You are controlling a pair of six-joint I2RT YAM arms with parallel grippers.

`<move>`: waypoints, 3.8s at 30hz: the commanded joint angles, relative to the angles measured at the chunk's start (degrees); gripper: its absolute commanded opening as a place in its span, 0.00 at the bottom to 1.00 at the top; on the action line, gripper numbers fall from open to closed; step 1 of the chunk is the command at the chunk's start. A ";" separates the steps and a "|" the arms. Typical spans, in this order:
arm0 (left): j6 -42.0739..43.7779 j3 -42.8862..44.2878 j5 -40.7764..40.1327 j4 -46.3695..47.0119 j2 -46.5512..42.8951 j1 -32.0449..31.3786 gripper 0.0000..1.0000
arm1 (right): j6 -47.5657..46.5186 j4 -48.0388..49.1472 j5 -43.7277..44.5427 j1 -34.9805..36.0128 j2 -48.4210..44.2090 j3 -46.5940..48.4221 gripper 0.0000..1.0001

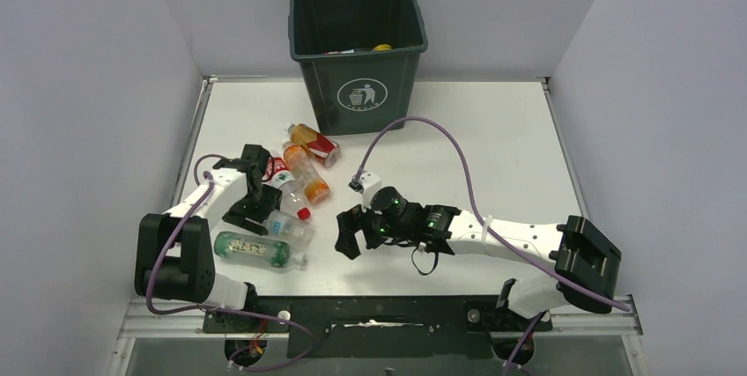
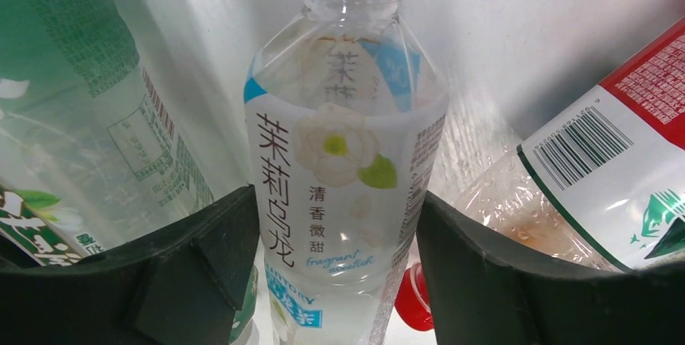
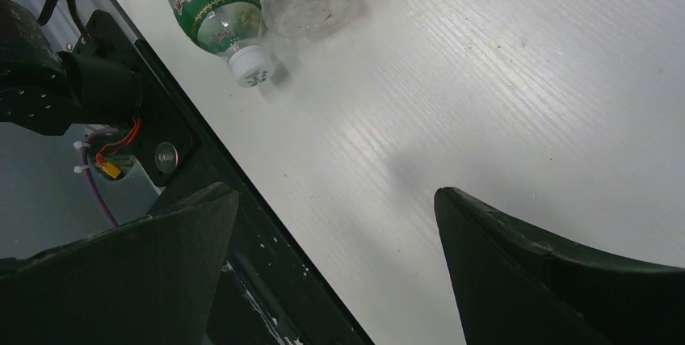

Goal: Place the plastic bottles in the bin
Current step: Pick up the plastic bottle at the center of the board, then place the plastic bottle in the trash bin.

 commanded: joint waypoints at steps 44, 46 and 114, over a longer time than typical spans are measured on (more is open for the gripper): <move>9.95 42.96 10.00 6.91 -4.69 0.24 0.42 | 1.58 0.45 2.75 2.01 -3.53 -0.70 0.99; 10.21 45.17 10.21 8.63 -3.68 0.24 0.42 | 1.71 0.27 3.09 2.12 -3.72 -0.74 0.99; 37.16 55.94 32.54 30.31 -2.33 1.55 0.84 | -5.37 -0.97 1.92 3.81 5.48 8.16 1.00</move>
